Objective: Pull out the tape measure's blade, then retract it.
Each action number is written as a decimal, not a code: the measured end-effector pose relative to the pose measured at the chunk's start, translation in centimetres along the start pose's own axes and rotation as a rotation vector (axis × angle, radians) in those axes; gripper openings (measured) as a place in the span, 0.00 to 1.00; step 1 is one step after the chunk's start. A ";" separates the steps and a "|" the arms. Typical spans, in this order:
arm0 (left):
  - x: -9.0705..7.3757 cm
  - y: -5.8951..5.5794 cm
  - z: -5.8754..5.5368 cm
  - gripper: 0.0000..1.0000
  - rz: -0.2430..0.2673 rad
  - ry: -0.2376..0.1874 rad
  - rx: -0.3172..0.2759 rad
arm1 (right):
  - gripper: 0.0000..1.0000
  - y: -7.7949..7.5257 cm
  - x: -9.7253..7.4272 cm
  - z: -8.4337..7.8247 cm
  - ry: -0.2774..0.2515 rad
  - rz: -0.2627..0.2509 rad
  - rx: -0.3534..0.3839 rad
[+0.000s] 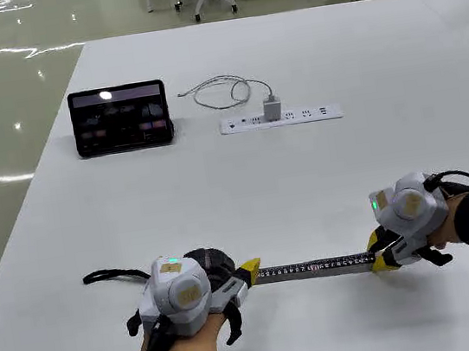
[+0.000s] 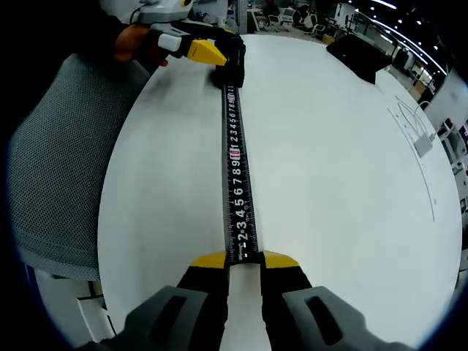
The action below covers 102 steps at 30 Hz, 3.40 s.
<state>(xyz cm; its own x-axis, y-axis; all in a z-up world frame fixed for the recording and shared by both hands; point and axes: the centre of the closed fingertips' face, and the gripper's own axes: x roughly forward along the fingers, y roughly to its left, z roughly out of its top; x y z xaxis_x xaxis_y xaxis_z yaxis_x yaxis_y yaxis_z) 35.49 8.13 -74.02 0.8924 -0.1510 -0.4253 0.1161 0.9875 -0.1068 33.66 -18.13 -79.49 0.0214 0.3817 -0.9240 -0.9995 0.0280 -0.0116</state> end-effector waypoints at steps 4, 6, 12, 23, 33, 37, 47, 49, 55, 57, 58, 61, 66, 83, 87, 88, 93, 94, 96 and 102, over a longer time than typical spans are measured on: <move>0.1 0.5 -0.4 0.88 0.016 0.019 -0.039 | 0.11 0.0 0.1 -0.1 0.033 -0.002 -0.019; 0.2 0.7 -0.7 0.86 0.022 0.034 -0.051 | 0.11 0.0 0.1 -0.2 0.039 -0.005 -0.013; 0.5 1.1 -1.3 0.76 0.035 0.064 -0.064 | 0.11 -0.2 0.2 -0.2 0.061 -0.014 0.035; 0.3 0.8 -1.5 0.63 0.034 0.081 -0.025 | 0.11 -0.1 0.1 -0.2 0.042 -0.008 0.032; 0.4 0.8 -1.7 0.60 0.032 0.117 -0.001 | 0.10 -0.1 0.2 -0.1 0.024 -0.009 0.027; 0.5 0.8 -1.8 0.60 0.028 0.121 -0.001 | 0.10 -0.1 0.1 -0.1 0.022 -0.013 0.020; 0.5 0.7 -1.8 0.60 0.021 0.134 -0.010 | 0.10 -0.1 0.2 0.2 0.025 -0.004 0.007; 0.5 0.7 -1.8 0.60 0.019 0.136 -0.010 | 0.10 -0.1 0.2 0.2 0.024 -0.002 0.009; 0.5 0.7 -1.8 0.60 0.018 0.139 -0.011 | 0.10 -0.1 0.2 0.4 0.021 -0.001 0.015; 0.5 0.7 -1.8 0.60 0.017 0.141 -0.012 | 0.10 -0.1 0.2 0.4 0.017 -0.001 0.022; 0.5 0.7 -1.8 0.60 0.017 0.142 -0.013 | 0.10 -0.1 0.2 0.4 0.016 -0.001 0.027; 0.5 0.7 -1.8 0.60 0.015 0.146 -0.019 | 0.09 -0.1 0.3 0.5 0.012 -0.003 0.027; 0.5 0.7 -1.9 0.60 0.010 0.150 -0.023 | 0.09 -0.2 0.3 0.7 0.007 -0.004 0.032; 0.5 0.7 -1.9 0.60 0.000 0.161 -0.031 | 0.10 -0.2 0.6 1.4 0.001 0.000 0.033; 0.5 0.7 -2.0 0.60 -0.001 0.162 -0.032 | 0.10 -0.1 0.7 1.6 -0.001 -0.001 0.032; 0.5 0.7 -2.0 0.60 -0.001 0.162 -0.032 | 0.10 -0.1 0.7 1.7 -0.003 -0.001 0.032; 0.5 0.7 -1.9 0.60 -0.003 0.165 -0.034 | 0.10 -0.1 0.9 2.0 -0.007 -0.001 0.032; 0.5 0.7 -1.9 0.60 -0.003 0.166 -0.035 | 0.10 -0.1 0.9 2.0 -0.007 -0.001 0.033; 0.5 0.7 -1.9 0.60 -0.004 0.167 -0.036 | 0.10 -0.1 0.9 2.1 -0.008 0.000 0.038; 0.5 0.8 -2.0 0.60 -0.006 0.168 -0.040 | 0.10 -0.1 1.1 2.4 -0.007 -0.001 0.038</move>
<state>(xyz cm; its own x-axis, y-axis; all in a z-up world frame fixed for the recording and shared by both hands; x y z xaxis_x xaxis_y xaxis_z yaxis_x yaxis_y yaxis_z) 35.17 8.70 -76.08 0.8058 -0.1660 -0.5685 0.1011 0.9844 -0.1442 33.84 -15.52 -79.57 0.0226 0.3879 -0.9214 -0.9980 0.0630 0.0020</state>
